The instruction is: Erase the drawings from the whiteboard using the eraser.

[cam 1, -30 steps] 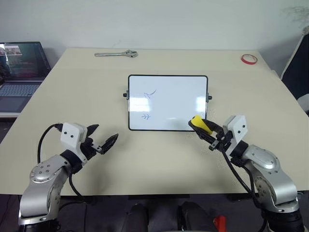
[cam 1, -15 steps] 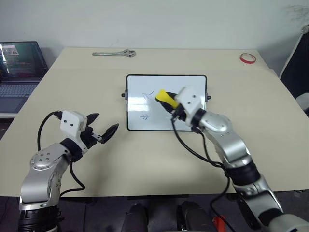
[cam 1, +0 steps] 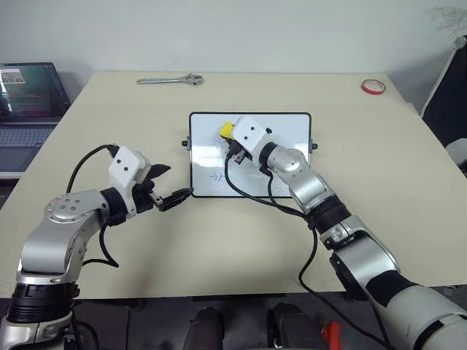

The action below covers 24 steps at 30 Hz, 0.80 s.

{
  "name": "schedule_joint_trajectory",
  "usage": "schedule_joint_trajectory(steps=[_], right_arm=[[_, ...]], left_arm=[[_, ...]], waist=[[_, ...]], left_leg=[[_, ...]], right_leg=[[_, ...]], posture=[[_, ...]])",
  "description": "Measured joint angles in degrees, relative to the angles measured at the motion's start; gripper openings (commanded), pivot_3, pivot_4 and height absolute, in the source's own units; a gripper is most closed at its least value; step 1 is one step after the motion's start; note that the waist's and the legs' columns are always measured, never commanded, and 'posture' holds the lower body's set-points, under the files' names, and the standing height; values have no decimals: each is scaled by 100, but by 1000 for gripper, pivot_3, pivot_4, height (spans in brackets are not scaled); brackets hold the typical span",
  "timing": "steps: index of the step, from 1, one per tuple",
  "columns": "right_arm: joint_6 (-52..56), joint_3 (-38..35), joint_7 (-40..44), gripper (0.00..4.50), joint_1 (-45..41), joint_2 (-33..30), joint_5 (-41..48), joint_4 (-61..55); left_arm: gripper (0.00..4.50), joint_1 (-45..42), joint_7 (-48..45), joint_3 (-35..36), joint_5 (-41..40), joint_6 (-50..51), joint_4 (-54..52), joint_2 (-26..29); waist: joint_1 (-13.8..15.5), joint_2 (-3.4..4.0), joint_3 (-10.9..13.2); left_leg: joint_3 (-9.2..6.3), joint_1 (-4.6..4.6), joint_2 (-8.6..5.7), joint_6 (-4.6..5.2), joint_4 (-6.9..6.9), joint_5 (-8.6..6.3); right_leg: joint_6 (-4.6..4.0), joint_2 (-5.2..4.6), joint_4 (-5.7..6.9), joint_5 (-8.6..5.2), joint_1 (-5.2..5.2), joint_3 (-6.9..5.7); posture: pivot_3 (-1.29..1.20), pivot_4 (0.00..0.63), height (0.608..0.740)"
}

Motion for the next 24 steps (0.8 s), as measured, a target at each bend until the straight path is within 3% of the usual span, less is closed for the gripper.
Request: schedule_joint_trajectory(steps=[4, 10, 12, 17, 24], right_arm=[[-338, 11, 63, 1121, -144, 159, -72, 678], [-379, 426, 1077, 1121, 55, 176, -250, 611], [-404, 444, 980, 1121, 48, 169, -320, 653], [-510, 214, -141, 1120, -482, 81, -500, 1260], [-573, 220, 295, 1120, -457, 34, -515, 1328]], left_arm=[[4500, -42, 0, -166, 25, -5, 6, -1], [4500, -39, 7, -179, 33, -31, 5, -1], [4500, -32, 8, -179, 34, -38, 4, -1], [4500, 113, 23, -177, 33, -49, -6, -3], [4500, 213, 125, -170, 30, -50, -68, -24]], waist=[[-14, 0, 0], [-29, 0, -1], [-29, 0, -1], [23, 1, 1], [-9, -6, -4]], left_leg=[[3, 2, 0, 0, -1, 0], [-5, 13, 0, 1, 8, 1], [-6, 16, 0, 1, 20, 1], [-18, 18, -6, 2, 33, 5], [-7, 34, -6, 2, 28, 5]], right_leg=[[0, 0, 1, 0, 0, 5], [0, 1, 22, 0, 10, 5], [0, 1, 37, 0, 10, 5], [-1, -1, 73, -1, 6, 2], [-2, 3, 78, -1, 12, 9]], posture=[[0, 150, 740], [0, 150, 740], [0, 150, 740], [0, 150, 740], [0, 150, 740]])
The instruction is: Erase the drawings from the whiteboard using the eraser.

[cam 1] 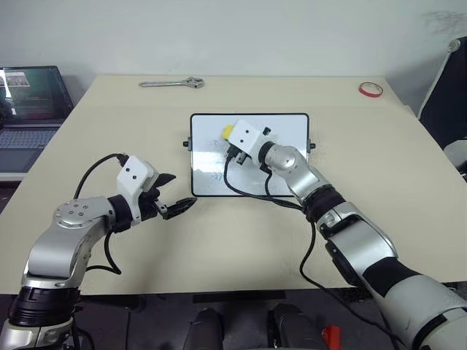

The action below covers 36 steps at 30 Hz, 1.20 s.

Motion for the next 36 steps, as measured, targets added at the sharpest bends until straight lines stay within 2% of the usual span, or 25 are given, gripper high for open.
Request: schedule_joint_trajectory(steps=[6, 12, 20, 28, 36], right_arm=[[-1, 176, 630, 1120, 248, -60, -76, -202], [-122, 16, -182, 1120, 42, -19, -172, 85], [-505, -76, -265, 1120, -319, 252, -250, 682], [-547, 240, 702, 1120, -651, 521, -445, 1113], [-533, 163, -264, 1120, -1131, 668, -592, 1623]], left_arm=[[4500, 67, 11, 0, -11, 3, -29, -2], [4500, 77, 27, 1, -19, 25, -112, -3], [4500, 103, 70, 1, -19, 24, -139, -22], [4500, 147, 87, 33, 12, -137, 40, -20], [4500, 213, 120, 98, 52, -256, 90, -17]], waist=[[-2, 1, 0], [22, 4, 3], [-92, 4, 4], [-168, 6, 5], [-135, 8, 14]], left_leg=[[2, 65, -1, 0, -4, 0], [-7, 75, -2, 0, -2, 0], [6, 70, -1, -1, -28, -1], [3, 77, 2, -1, -52, -1], [-1, 56, 2, -1, -57, -1]], right_leg=[[-4, 1, -2, -4, 58, 4], [-9, 2, -3, -8, 72, -2], [-13, 4, -15, -9, 55, 8], [-18, 5, -19, -12, 50, 9], [-18, 1, -29, -13, 35, 6]], posture=[[0, 150, 740], [0, 150, 740], [0, 150, 740], [0, 150, 740], [0, 150, 740]])
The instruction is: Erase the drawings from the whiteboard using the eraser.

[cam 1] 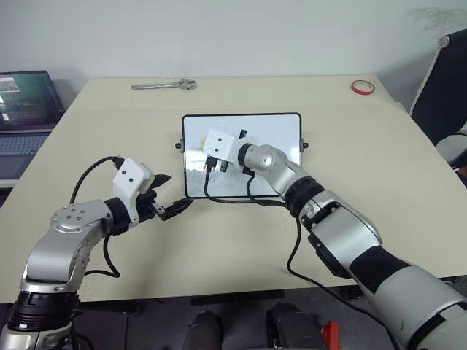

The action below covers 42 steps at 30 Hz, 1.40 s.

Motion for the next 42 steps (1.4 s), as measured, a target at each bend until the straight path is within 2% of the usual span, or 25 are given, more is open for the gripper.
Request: schedule_joint_trajectory(steps=[3, 9, 12, 17, 21, 30, 38, 42], right_arm=[[32, -2, 139, 1120, -89, 39, -27, 83], [231, -51, 1257, 1119, -113, 97, 10, 75], [227, -120, 1213, 1119, -77, 83, 14, 23], [225, -369, 243, 1119, -137, 21, 68, 109], [228, -477, 166, 1119, -172, -60, 132, 122], [83, 110, 757, 1119, 18, -395, -281, -251], [192, -60, 1352, 1117, 86, -478, -174, -403], [324, -336, 1769, 1117, 355, -571, 190, -657]], left_arm=[[4500, 2, 6, 1, 45, -18, 6, 0], [4500, 22, 10, 8, 70, -27, 5, -1], [4500, 66, 13, 25, 73, -27, 5, -1], [4500, 85, 34, 25, 80, -27, 5, -2], [4500, 84, 61, 25, 93, -27, 6, -2], [4500, 0, 64, 23, 103, -28, 132, -10], [4500, -2, 55, 21, 122, -28, 164, -11], [4500, 79, 63, 30, 132, -38, 164, -11]], waist=[[-3, 0, 0], [-4, 0, -1], [-5, -1, -1], [38, 4, 3], [43, 4, 3], [66, 2, 1], [77, 2, 1], [101, 1, 1]], left_leg=[[-1, 2, 1, 0, -21, 0], [-9, 5, 4, 0, -29, 0], [-13, 7, 4, 0, -28, 0], [-28, -1, 2, -1, -26, 1], [-28, -4, 2, -1, -30, 1], [-35, 21, 0, -1, -28, 1], [-47, 23, 1, -1, -28, 1], [-50, 24, 2, -1, -28, 1]], right_leg=[[0, -1, -19, 0, 0, 4], [0, -2, -27, 0, 4, 0], [0, -4, -27, 0, 7, 0], [-1, -8, -30, 1, 8, -11], [-1, -9, -43, 1, 9, -11], [0, -12, -52, 0, 45, -29], [0, -12, -52, 0, 48, -30], [0, -12, -51, 1, 49, -30]], posture=[[0, 150, 740], [0, 150, 740], [0, 150, 740], [0, 150, 740], [0, 150, 740], [0, 150, 740], [0, 150, 740], [0, 150, 740]])
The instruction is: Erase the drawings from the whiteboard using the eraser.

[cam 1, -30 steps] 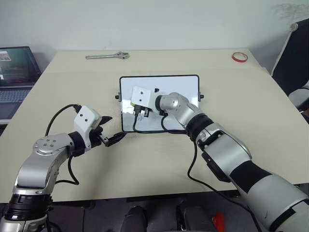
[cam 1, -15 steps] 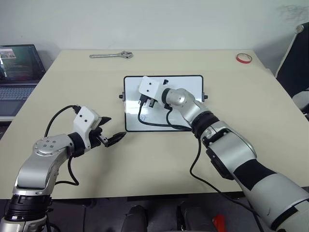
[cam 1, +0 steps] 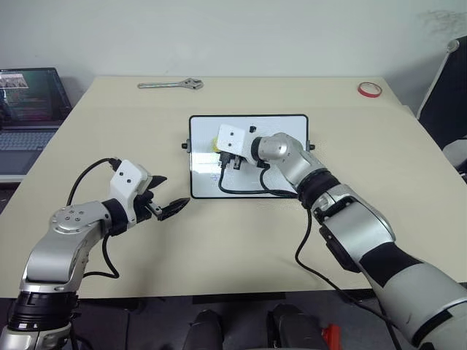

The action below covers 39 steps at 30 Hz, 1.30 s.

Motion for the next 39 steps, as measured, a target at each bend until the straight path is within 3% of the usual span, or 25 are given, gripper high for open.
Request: schedule_joint_trajectory(steps=[5, 9, 12, 17, 21, 25, 33, 39], right_arm=[[609, -830, -58, 1116, 391, -100, 837, -782], [1919, -1485, 359, 1115, 1005, -522, 1825, -3261], [3096, -1593, 732, 1113, 1855, -974, 2497, -5494], [4463, -1590, 1160, 1113, 3639, -2036, 3243, -7949], [4886, -1694, 1242, 1112, 4945, -2646, 3605, -9124], [4558, -1682, 1175, 1112, 5772, -3081, 3466, -9562], [3972, -1530, 831, 1112, 6780, -2716, 3535, -9405], [3902, -1331, 682, 1112, 6136, -2533, 3552, -9322]], left_arm=[[4500, 235, 122, 241, -23, -57, 3, -88], [4500, 273, 284, 654, -68, -191, 4, -168], [4500, 300, 402, 903, -83, -427, 6, -359], [4500, 483, 407, 1192, -120, -658, 29, -381], [4500, 754, 150, 1223, -198, -722, 52, -366], [4500, 845, -77, 1079, -57, -1056, 80, -310], [4500, 691, -344, 748, -51, -1267, 213, -305], [4500, 692, -459, 635, -55, -1231, 186, -293]], waist=[[60, 8, 13], [103, 9, 15], [150, 9, 15], [186, 9, 15], [181, 10, 16], [184, 9, 15], [178, 6, 13], [121, 5, 13]], left_leg=[[-17, -33, 4, 0, 4, 0], [-29, -126, 4, -3, 7, 1], [-32, -136, 9, -7, -4, -5], [-30, -148, 0, -5, -9, -7], [-27, -139, -4, -4, -1, -6], [-11, -108, -5, -4, -1, -5], [12, -108, -2, -5, 2, -5], [18, -99, -2, -5, 3, -5]], right_leg=[[-1, -3, -2, 0, -20, -12], [0, -10, -5, 1, -102, -26], [9, -12, -27, -7, -103, -35], [7, -23, -62, -9, -102, -35], [7, -22, -51, -9, -96, -33], [8, -16, -46, -9, -70, -33], [8, 1, -44, -9, -70, -19], [7, 8, -29, -8, -72, -13]], posture=[[0, 150, 740], [0, 150, 740], [0, 150, 740], [0, 150, 740], [0, 150, 740], [0, 150, 740], [0, 150, 740], [0, 150, 740]])
